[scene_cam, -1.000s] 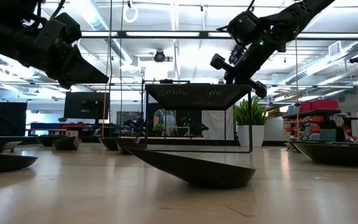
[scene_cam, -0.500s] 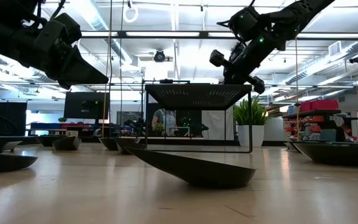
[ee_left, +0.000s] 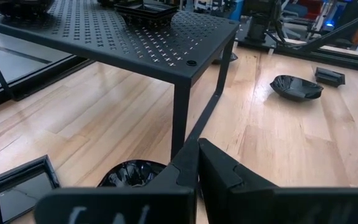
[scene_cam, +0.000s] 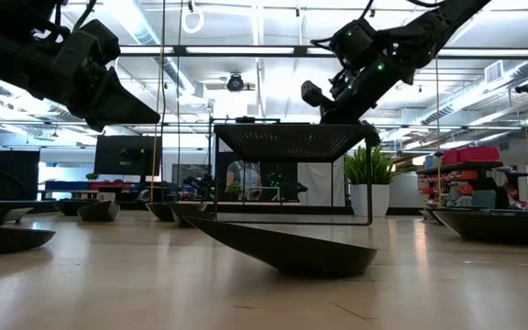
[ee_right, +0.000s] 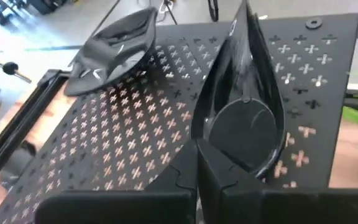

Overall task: Pick & Place Mini shaped plates
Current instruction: Stack the black drop-shaped plate on top of the black drop-shaped plates on the shelf, then stack the black leaf-shaped plate on top of the black leaf-shaped plates on the shelf

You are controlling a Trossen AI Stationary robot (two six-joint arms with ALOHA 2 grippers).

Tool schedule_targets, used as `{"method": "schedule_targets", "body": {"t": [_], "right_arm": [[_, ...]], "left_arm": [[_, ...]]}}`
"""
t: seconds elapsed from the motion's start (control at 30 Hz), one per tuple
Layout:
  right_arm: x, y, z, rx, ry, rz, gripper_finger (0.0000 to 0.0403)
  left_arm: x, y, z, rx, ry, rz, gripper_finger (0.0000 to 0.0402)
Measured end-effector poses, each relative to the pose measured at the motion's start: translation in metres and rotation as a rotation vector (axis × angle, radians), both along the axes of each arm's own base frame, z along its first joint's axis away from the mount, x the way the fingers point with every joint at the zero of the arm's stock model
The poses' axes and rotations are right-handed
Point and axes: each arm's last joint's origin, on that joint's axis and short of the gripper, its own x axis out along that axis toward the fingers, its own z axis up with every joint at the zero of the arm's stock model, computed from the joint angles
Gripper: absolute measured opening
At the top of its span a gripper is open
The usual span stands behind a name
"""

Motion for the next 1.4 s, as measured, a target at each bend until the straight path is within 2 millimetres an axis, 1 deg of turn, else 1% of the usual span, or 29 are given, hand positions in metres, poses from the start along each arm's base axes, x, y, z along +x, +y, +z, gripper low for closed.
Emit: {"method": "schedule_targets", "body": {"t": [0.17,0.37,0.5,0.57,0.63,0.7,0.83,0.9,1.03,1.13,1.2,1.27,1.33,1.4], "right_arm": [[0.002,-0.002,0.002,-0.042,-0.011,-0.022,0.0004],[0.003,-0.002,0.013,-0.119,-0.051,0.01,0.0004],[0.003,0.005,0.021,-0.148,-0.064,0.034,0.0004],[0.004,0.015,0.026,-0.168,-0.064,0.074,0.0004],[0.007,0.031,0.033,-0.2,-0.055,0.141,0.0004],[0.01,0.055,0.039,-0.244,-0.047,0.196,0.0004],[0.016,0.116,0.043,-0.369,0.01,0.275,0.0004],[0.014,0.149,0.042,-0.429,0.051,0.312,0.0004],[-0.002,0.209,0.035,-0.508,0.137,0.36,0.0002],[-0.021,0.245,0.029,-0.551,0.181,0.398,0.0001],[-0.035,0.259,0.023,-0.532,0.203,0.424,0.0001],[-0.05,0.263,0.018,-0.458,0.22,0.41,0.0001],[-0.067,0.257,0.012,-0.339,0.267,0.374,0.0001],[-0.084,0.246,0.009,-0.194,0.34,0.298,0.0001]], "left_arm": [[0.0,0.0,0.0,-0.001,0.0,-0.001,0.0016],[0.0,0.0,0.0,0.0,0.001,-0.001,0.0016],[0.0,0.0,-0.001,0.001,0.007,-0.001,0.0016],[0.0,0.0,-0.001,0.001,0.008,-0.002,0.0016],[0.0,0.0,-0.001,-0.002,0.008,-0.012,0.0016],[0.0,-0.001,-0.001,-0.008,0.011,-0.031,0.0016],[0.0,-0.001,-0.001,-0.017,0.012,-0.045,0.0016],[0.0,-0.001,-0.001,-0.023,0.011,-0.043,0.0016],[0.0,-0.001,-0.001,-0.036,0.008,-0.039,0.0016],[0.0,-0.001,-0.001,-0.036,0.007,-0.039,0.0016],[0.0,-0.001,-0.001,-0.036,0.007,-0.038,0.0016],[0.0,-0.001,-0.001,-0.036,0.007,-0.035,0.0016],[0.0,-0.001,-0.001,-0.033,0.005,-0.026,0.0016],[0.0,-0.001,-0.001,-0.03,0.004,-0.018,0.0016]]}}
